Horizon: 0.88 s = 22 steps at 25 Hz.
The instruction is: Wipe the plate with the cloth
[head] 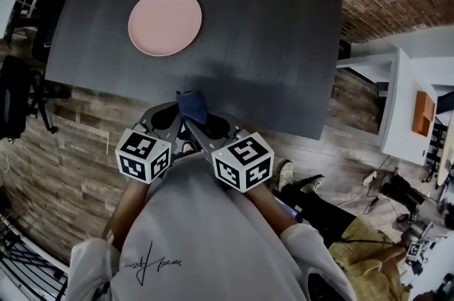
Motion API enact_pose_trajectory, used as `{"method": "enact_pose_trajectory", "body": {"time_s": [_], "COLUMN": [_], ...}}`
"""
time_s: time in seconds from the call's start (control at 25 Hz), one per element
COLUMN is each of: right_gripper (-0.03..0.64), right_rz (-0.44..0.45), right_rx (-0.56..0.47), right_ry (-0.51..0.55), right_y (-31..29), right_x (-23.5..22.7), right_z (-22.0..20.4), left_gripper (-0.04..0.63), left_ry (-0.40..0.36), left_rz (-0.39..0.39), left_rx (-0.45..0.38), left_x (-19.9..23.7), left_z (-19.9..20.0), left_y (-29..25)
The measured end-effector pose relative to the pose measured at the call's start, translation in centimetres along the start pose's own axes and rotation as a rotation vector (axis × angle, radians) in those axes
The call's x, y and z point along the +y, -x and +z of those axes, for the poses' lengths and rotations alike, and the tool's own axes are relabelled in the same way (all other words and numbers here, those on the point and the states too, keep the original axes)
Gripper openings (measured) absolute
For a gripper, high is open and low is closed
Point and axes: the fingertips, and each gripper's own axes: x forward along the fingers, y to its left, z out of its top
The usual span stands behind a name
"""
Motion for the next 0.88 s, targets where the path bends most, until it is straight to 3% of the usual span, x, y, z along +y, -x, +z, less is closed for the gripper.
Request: {"method": "enact_pose_trajectory", "body": {"time_s": [0.36,0.52,0.88], "right_gripper": [0.098,0.098,0.097], "right_rz": [0.069,0.113,0.011], "right_rx": [-0.006,0.021,0.032], "right_ry": [-0.058,-0.018,0.044], "right_y": [-1.1,-2.5,-8.5], "right_x": [-4.8,-5.6,-9.0], "right_z": [3.3,4.2,6.7], "left_gripper": [0.003,0.011,0.012], "left_ry": [0.005,0.055,0.122], "left_rz": [0.086,0.107,0.246], "left_rx": [0.060,0.052,-0.011], "left_x": [1.4,3.2,14.0], "left_z": [3.4,4.0,6.0], "left_y": [-4.2,-4.6,-2.3]}}
